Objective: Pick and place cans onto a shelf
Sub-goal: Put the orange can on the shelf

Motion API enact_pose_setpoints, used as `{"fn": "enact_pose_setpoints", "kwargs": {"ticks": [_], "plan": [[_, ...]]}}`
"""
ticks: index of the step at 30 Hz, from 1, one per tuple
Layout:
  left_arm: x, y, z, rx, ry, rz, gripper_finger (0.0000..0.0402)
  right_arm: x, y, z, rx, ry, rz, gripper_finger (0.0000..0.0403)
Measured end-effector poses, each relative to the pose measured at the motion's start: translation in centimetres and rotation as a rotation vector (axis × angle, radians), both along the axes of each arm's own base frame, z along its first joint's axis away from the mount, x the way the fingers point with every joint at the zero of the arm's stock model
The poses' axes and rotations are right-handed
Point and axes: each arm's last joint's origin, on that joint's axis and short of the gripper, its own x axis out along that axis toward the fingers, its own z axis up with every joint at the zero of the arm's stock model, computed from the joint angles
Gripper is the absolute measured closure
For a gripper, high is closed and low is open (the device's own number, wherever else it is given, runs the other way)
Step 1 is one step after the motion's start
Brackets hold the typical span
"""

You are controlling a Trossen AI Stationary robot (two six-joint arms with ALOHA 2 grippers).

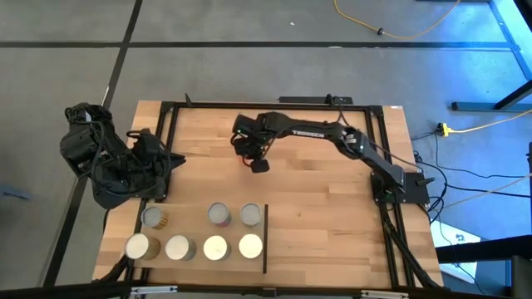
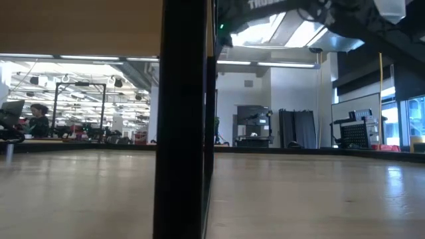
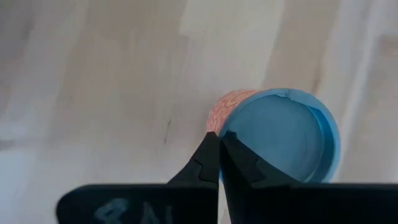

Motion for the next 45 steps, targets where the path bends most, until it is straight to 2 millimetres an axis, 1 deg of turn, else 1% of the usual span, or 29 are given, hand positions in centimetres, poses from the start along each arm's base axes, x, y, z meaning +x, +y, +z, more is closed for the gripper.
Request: {"fn": "enact_pose_setpoints", "kwargs": {"ticks": [2,4,6,8,10,14,17,20,24,27,30,34,39,42,45], "plan": [[0.0,0.0,0.0,-0.013,-0.005,0.007,0.0362,0.3,-0.1,-1.5,-0.007,0.029,0.017,0.0399],[0.0,0.0,0.0,-0.026,-0.010,0.015,0.0362,0.6,-0.2,-2.8,-0.051,0.058,0.022,0.0399],[0.0,0.0,0.0,-0.029,-0.012,0.016,0.0362,0.8,-0.3,-3.5,-0.064,0.067,0.023,0.0399],[0.0,0.0,0.0,-0.033,-0.015,0.016,0.0362,0.8,-0.4,-3.5,-0.068,0.065,0.023,0.0399],[0.1,-0.1,0.1,-0.039,-0.020,0.016,0.0362,0.9,-0.3,-3.5,-0.070,0.061,0.023,0.0389],[0.1,-0.1,0.1,-0.041,-0.019,0.015,0.0362,1.0,-0.4,-3.4,-0.075,0.041,0.016,0.0344],[0.1,-0.1,0.0,-0.050,-0.008,0.007,0.0362,0.9,-0.1,-2.2,-0.073,0.048,0.018,0.0312],[0.1,-0.1,0.0,-0.055,-0.001,0.002,0.0362,1.1,0.4,-0.6,-0.089,0.028,0.024,0.0289],[0.0,-0.1,0.0,-0.036,0.012,-0.002,0.0362,0.6,1.5,1.5,-0.097,-0.007,0.042,0.0279],[0.3,0.2,-0.2,0.009,0.032,0.005,0.0362,-0.2,2.3,4.0,-0.102,-0.035,0.055,0.0278],[0.8,0.8,-0.4,0.016,0.042,0.059,0.0362,-1.1,3.0,6.4,-0.106,-0.073,0.057,0.0277],[1.4,1.6,-0.5,0.041,0.104,0.084,0.0362,-2.9,3.6,9.8,-0.091,-0.112,0.020,0.0277],[2.1,2.5,-0.8,0.101,0.208,0.068,0.0362,-5.9,3.9,14.7,-0.079,-0.194,-0.032,0.0277],[2.6,3.1,-1.5,0.183,0.271,0.074,0.0362,-7.9,4.2,17.5,-0.076,-0.251,-0.052,0.0277],[3.3,3.5,-2.4,0.317,0.320,0.092,0.0362,-10.1,4.5,20.2,-0.081,-0.314,-0.059,0.0276]]}}
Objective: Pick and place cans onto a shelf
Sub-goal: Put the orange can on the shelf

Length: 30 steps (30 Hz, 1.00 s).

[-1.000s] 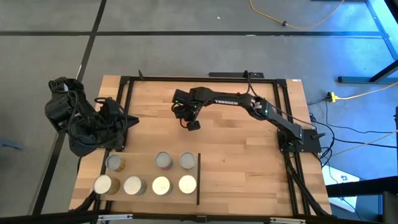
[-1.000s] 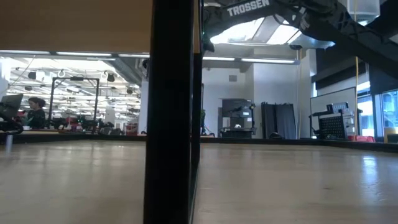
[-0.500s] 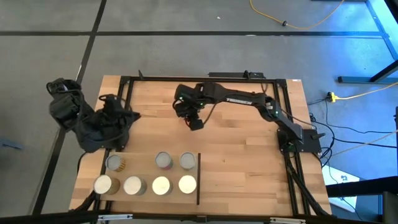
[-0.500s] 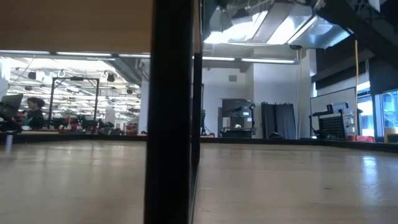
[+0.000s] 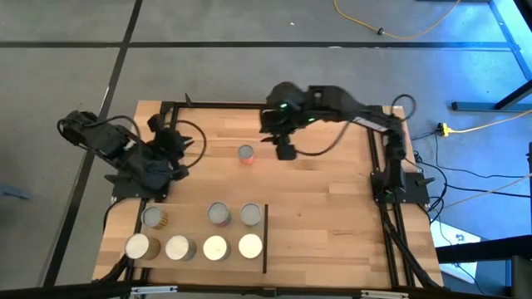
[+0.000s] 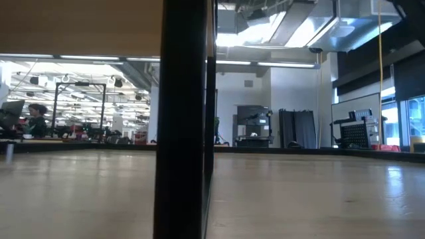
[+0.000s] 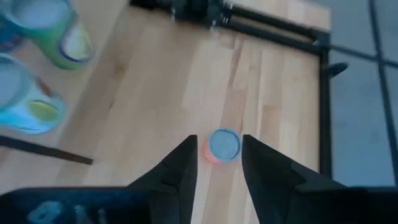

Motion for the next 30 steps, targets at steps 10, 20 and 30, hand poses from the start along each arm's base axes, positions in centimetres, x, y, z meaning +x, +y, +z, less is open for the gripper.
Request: {"fn": "enact_pose_setpoints", "kwargs": {"ticks": [10,20,30], "plan": [[3.3,0.7,-5.3,0.202,0.238,-0.089,0.0363,-6.5,0.6,6.3,-0.070,-0.168,-0.104,0.0276],[8.3,3.5,-10.4,0.222,0.253,-0.314,0.0363,-9.0,0.6,8.0,-0.110,-0.206,-0.175,0.0276],[9.8,9.4,-13.8,0.145,0.180,-0.528,0.0363,-9.2,0.6,7.7,-0.088,-0.175,-0.193,0.0276]]}}
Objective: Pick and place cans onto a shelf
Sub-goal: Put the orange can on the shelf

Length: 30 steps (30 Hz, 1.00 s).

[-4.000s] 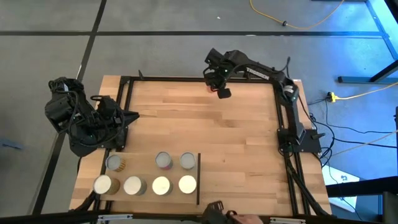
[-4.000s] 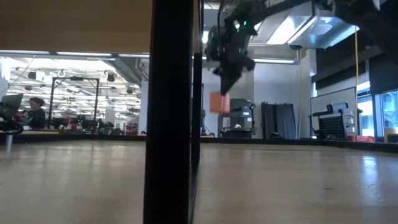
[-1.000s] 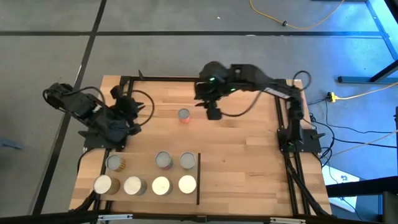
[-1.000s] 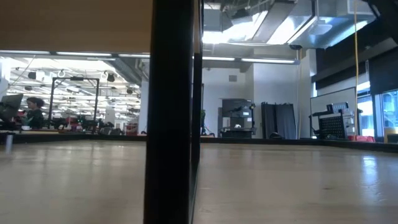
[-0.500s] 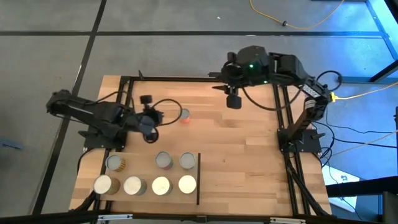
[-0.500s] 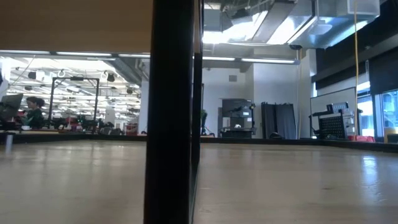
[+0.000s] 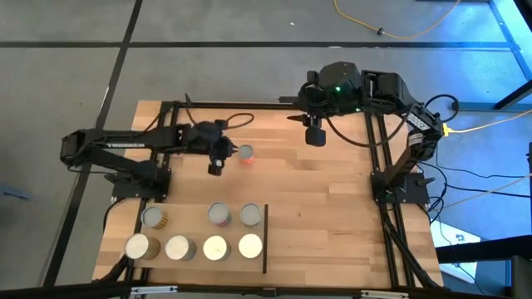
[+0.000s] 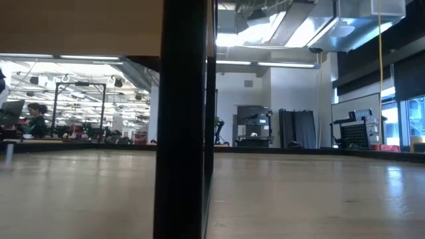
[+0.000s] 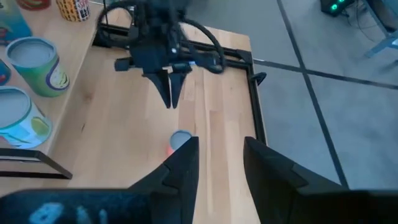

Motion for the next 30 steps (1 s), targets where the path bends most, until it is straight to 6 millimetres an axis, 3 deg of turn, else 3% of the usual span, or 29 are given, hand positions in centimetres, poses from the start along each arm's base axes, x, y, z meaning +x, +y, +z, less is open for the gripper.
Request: {"fn": "enact_pose_setpoints", "kwargs": {"ticks": [8,16,23,30], "plan": [[1.6,2.9,-4.4,0.070,0.112,-0.135,0.0363,-0.4,-0.7,-0.4,0.050,0.041,-0.059,0.0276],[3.2,3.6,-7.8,0.011,0.201,-0.260,0.0363,-0.8,-1.4,-0.7,0.071,0.079,-0.099,0.0276],[4.0,3.8,-9.9,-0.005,0.269,-0.276,0.0363,-1.0,-1.8,-0.8,0.073,0.084,-0.115,0.0276],[4.4,3.8,-10.2,0.014,0.271,-0.262,0.0363,-1.1,-2.1,-0.9,0.076,0.101,-0.126,0.0276]]}}
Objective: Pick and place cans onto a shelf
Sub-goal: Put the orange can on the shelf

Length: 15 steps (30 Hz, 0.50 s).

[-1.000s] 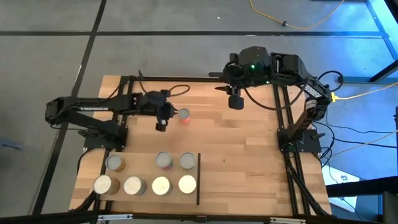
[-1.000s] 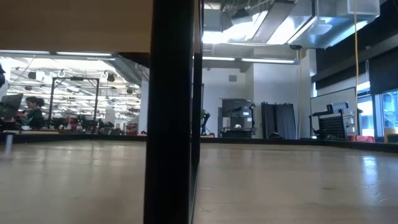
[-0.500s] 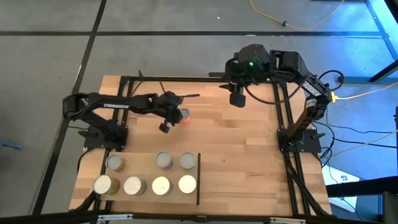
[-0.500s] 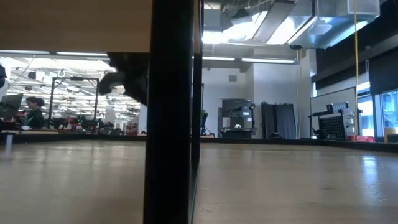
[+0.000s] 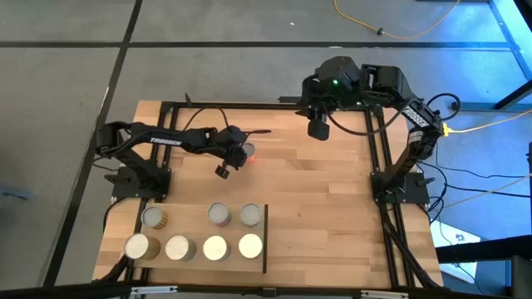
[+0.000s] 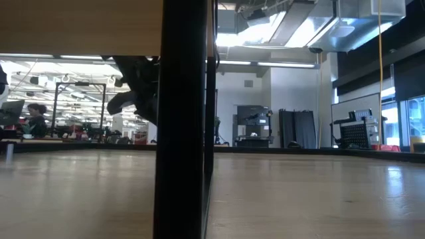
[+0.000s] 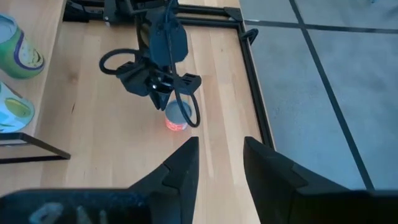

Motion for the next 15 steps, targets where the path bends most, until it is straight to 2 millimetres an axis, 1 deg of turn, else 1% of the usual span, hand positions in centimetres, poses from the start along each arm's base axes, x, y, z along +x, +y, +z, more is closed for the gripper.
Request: {"fn": "enact_pose_setpoints", "kwargs": {"ticks": [11,15], "plan": [[0.2,-0.7,0.2,0.049,0.009,0.014,0.0363,-0.5,-0.7,-0.3,0.010,0.041,-0.028,0.0276],[0.6,-0.7,0.9,0.039,-0.020,0.041,0.0363,-0.7,-1.2,-0.4,0.013,0.052,-0.047,0.0276]]}}
